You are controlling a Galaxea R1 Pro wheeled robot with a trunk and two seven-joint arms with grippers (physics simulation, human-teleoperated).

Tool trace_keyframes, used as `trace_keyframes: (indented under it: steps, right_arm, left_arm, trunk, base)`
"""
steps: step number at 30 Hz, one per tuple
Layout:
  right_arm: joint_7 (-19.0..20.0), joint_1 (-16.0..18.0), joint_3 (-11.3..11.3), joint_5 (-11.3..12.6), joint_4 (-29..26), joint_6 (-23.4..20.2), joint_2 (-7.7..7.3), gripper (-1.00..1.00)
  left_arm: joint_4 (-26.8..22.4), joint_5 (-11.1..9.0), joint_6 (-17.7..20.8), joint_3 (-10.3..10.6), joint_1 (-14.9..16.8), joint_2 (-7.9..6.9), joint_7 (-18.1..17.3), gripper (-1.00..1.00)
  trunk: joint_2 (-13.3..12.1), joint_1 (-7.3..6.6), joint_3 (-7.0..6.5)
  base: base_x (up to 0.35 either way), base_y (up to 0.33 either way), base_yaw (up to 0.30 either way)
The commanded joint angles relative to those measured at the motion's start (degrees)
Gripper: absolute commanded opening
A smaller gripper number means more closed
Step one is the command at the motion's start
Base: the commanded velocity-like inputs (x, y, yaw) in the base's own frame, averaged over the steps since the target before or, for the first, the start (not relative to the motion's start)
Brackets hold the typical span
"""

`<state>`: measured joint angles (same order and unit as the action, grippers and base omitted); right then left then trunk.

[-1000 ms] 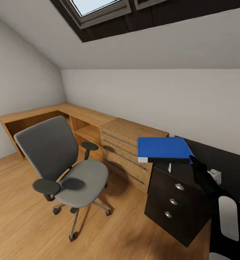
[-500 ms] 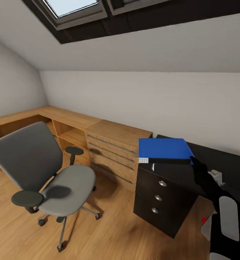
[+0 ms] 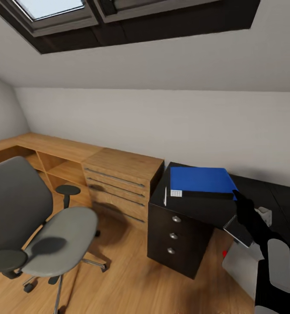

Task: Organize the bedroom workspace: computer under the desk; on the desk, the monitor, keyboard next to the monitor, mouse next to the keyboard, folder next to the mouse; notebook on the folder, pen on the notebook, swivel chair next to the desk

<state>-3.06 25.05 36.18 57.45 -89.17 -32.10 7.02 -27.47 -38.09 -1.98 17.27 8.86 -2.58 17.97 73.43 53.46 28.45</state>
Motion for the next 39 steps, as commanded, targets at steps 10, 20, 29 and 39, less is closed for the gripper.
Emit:
trace_keyframes:
  steps: [10, 20, 29, 39]
  right_arm:
    - [-0.24, 0.08, 0.19, 0.55, 0.17, -0.34, -0.04, -1.0]
    - [-0.19, 0.08, 0.17, 0.55, 0.3, -0.33, 0.08, -1.0]
    - [-0.3, 0.08, 0.14, 0.52, 0.31, -0.38, 0.07, -1.0]
    - [-0.58, 0.08, 0.12, 0.55, 0.87, -0.48, 0.0, -1.0]
  left_arm:
    - [0.16, -0.52, -0.2, 0.69, 0.02, 0.11, 0.34, 1.0]
    - [0.82, -0.5, -0.21, 0.83, 0.02, 0.54, 0.31, 1.0]
    - [1.01, -0.49, -0.13, 0.84, 0.02, 0.64, 0.31, 1.0]
    - [1.1, -0.49, -0.13, 0.84, 0.02, 0.64, 0.31, 1.0]
  trunk:
    - [-3.99, -2.2, -1.74]
    - [-8.0, -4.4, -3.54]
    - [-11.61, -6.38, -5.14]
    - [-15.62, -8.57, -6.92]
  base:
    - [0.0, 0.0, -0.3]
    - [0.0, 0.0, -0.3]
    - [0.0, 0.0, -0.29]
    - [0.0, 0.0, -0.086]
